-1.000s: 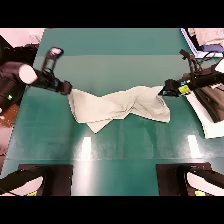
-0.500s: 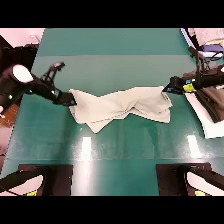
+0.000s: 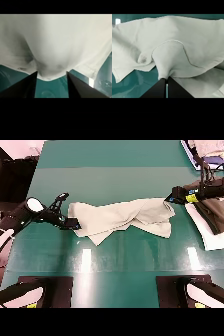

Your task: Fold the shirts.

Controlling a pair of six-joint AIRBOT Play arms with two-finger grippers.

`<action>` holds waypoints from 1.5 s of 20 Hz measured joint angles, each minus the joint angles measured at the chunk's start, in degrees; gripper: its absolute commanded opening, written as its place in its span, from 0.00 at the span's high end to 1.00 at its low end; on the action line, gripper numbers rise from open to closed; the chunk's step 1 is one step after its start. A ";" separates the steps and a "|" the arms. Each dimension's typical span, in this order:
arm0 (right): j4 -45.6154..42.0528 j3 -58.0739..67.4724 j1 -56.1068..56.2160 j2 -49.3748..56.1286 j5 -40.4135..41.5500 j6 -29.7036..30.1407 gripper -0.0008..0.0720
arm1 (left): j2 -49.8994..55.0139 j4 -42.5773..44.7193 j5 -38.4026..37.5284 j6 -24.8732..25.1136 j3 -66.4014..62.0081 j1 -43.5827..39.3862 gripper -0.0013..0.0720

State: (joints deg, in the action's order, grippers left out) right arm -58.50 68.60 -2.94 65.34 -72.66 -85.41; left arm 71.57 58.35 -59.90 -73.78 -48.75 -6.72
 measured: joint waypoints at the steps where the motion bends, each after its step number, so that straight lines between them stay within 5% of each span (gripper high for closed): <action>1: 0.02 0.00 0.00 -0.02 0.00 0.00 0.97 | 0.20 -0.09 0.46 0.04 0.46 0.00 0.41; 2: 0.02 0.00 0.00 -0.02 0.00 0.00 0.97 | 0.33 -0.24 0.83 0.15 0.87 0.00 0.41; 4: 0.02 0.00 0.00 -0.02 -0.20 0.00 0.97 | 0.50 -0.46 1.42 0.17 1.38 0.00 0.95; 13: -0.26 -0.02 0.63 -3.39 -5.92 -0.04 0.94 | -3.52 9.55 -6.69 0.11 -8.79 0.00 0.94; 14: -0.46 -0.02 1.27 -4.48 -7.13 -0.02 0.69 | -4.81 11.32 -8.44 0.11 -11.52 0.00 0.94; 15: -0.74 0.00 2.01 -5.70 -8.15 -0.02 0.31 | -6.16 12.74 -9.88 0.13 -14.36 0.00 0.94; 16: -1.03 -0.02 2.75 -6.78 -9.03 0.00 0.26 | -7.23 13.75 -10.88 0.13 -16.72 0.00 0.94; 24: -8.00 -4.61 3.96 -12.92 -10.84 -0.02 0.29 | -10.16 16.68 -13.84 0.17 -24.22 0.00 0.94; 26: -8.87 -9.44 2.84 -13.11 -6.64 -0.04 0.38 | -10.25 16.61 -13.86 0.20 -24.52 0.00 0.94; 30: -5.44 -17.05 0.15 -8.85 4.55 1.40 0.38 | -10.34 16.39 -14.01 0.17 -24.76 0.00 0.94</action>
State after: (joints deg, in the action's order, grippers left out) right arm -63.94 51.55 -2.79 56.49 -68.12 -84.01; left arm 61.23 74.74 -73.91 -73.60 -73.52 -6.72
